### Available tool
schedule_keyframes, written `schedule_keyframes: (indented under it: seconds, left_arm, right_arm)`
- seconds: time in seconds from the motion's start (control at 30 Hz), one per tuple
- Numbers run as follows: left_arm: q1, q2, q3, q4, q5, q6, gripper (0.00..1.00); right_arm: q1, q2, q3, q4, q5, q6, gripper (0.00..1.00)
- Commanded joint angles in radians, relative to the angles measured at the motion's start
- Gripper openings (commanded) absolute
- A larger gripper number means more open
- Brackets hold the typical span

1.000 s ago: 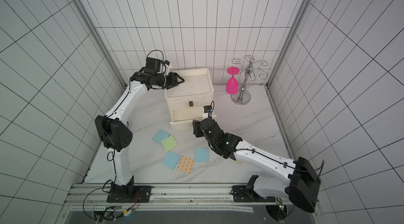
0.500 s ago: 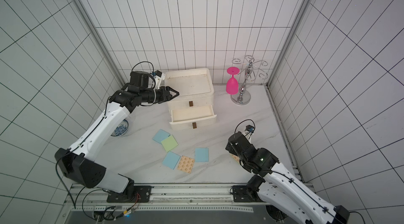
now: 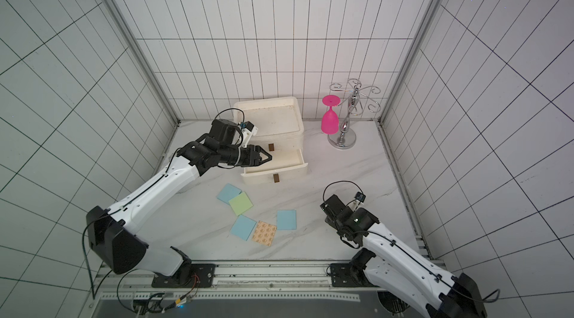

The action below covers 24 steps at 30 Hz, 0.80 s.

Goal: Please put the sticky notes in the drawer by color
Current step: Pick up the sticky notes from the center of the board.

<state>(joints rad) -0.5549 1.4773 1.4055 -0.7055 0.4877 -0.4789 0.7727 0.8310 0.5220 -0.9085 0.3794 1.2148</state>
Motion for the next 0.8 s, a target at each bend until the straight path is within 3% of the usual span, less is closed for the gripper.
schedule_keyframes:
  seconds: [0.0, 0.4, 0.67, 0.77]
  left_arm:
    - [-0.014, -0.029, 0.0, 0.036, -0.026, -0.006, 0.58]
    - [-0.03, -0.081, -0.068, 0.083, -0.029, -0.032, 0.59]
    - [-0.029, -0.081, -0.078, 0.09, -0.022, -0.027, 0.59]
    - [-0.029, -0.078, -0.084, 0.091, -0.024, -0.026, 0.59]
  right_arm:
    - [-0.028, 0.01, -0.038, 0.054, -0.015, 0.049, 0.92]
    - [-0.107, 0.264, 0.004, 0.218, -0.118, -0.066, 0.99]
    - [-0.116, 0.399, 0.023, 0.264, -0.124, -0.092, 0.98]
    - [-0.118, 0.411, 0.037, 0.268, -0.128, -0.137, 0.93]
